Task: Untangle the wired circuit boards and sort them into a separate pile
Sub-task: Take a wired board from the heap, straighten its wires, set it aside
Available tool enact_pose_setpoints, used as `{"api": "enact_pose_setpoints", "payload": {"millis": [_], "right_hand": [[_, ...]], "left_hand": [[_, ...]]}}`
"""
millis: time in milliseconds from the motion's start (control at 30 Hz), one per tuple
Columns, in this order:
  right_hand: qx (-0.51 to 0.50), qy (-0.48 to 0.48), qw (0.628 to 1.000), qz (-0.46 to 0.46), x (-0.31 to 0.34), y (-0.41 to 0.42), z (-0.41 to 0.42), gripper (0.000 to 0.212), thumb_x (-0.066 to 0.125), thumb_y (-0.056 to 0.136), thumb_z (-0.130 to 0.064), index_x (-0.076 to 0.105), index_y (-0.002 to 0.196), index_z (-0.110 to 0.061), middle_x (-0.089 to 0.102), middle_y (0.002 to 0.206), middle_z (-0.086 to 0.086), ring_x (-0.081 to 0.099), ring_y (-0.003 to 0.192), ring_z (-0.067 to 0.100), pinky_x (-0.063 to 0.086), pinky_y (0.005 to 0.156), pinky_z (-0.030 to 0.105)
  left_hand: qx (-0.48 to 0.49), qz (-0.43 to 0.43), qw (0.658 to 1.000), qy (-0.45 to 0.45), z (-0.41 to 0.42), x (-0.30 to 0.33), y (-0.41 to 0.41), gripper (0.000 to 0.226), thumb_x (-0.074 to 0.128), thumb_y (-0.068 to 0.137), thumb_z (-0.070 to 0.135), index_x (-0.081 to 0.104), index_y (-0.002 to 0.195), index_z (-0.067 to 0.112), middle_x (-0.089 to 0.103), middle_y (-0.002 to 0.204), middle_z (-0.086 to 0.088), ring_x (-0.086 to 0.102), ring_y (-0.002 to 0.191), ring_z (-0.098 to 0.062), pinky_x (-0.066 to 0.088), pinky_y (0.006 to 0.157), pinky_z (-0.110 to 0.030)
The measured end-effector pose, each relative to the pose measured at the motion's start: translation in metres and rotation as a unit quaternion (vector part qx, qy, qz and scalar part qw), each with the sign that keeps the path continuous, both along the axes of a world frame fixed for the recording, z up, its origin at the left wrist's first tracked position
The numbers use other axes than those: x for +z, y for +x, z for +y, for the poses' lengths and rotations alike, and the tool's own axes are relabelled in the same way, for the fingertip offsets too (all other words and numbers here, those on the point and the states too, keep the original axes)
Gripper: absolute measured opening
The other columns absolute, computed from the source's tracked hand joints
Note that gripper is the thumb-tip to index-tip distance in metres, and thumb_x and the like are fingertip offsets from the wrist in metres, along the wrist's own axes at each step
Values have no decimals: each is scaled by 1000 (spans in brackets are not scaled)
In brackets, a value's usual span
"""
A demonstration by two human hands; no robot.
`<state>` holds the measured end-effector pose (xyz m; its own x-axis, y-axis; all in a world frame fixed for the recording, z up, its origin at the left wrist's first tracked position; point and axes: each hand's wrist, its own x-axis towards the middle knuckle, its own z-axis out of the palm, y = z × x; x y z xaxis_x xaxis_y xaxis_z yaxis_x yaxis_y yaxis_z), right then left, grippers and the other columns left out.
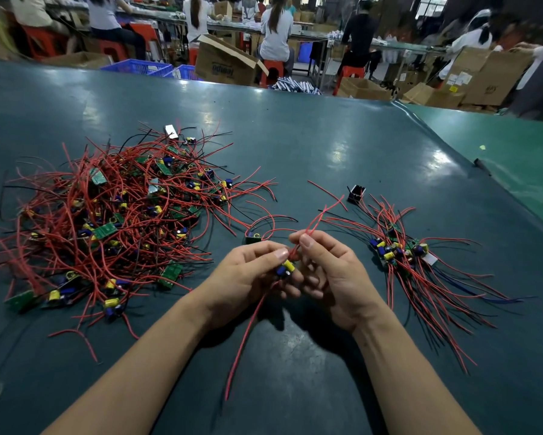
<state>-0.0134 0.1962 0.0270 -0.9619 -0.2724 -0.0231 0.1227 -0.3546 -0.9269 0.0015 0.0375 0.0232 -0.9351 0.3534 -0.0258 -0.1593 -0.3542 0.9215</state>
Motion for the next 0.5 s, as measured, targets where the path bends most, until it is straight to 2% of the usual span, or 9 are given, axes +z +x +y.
{"api": "enact_pose_setpoints", "payload": {"millis": [100,167,267,400,500], "right_hand": [[20,-34,999,0,-1,0,0,15,63,82,-24,76,86,-18,46,64,2,39,42,5,28,34,14],[18,-25,1000,-7,-2,-1,-2,18,63,82,-23,77,88,-14,50,64,-2,40,43,4,29,34,15],[-9,41,999,-23,-5,-1,-6,23,70,76,-27,77,87,-9,56,58,-3,43,43,5,31,35,15],[-25,68,997,-26,-7,-2,-3,19,70,77,-31,78,78,-14,56,56,-2,44,44,6,32,36,16],[-44,83,996,-9,-7,-3,-1,21,69,82,-33,79,81,-14,56,58,-1,44,44,8,32,40,17]], "left_hand": [[33,-20,998,41,-2,-3,-3,13,64,78,13,71,89,9,69,76,-7,65,67,-14,54,61,-22],[57,-25,996,65,-1,-5,-5,12,68,72,6,72,83,9,70,75,-5,64,63,-11,52,60,-19],[57,7,998,-3,1,-6,-3,15,75,68,11,69,81,6,69,72,-5,63,60,-11,50,60,-20],[69,25,995,-71,4,-4,-1,37,69,79,24,63,93,-10,62,66,-4,53,51,-9,43,47,-14],[68,37,990,-115,4,-2,0,21,64,87,18,66,86,-3,54,55,3,43,44,-7,35,44,-15]]}}
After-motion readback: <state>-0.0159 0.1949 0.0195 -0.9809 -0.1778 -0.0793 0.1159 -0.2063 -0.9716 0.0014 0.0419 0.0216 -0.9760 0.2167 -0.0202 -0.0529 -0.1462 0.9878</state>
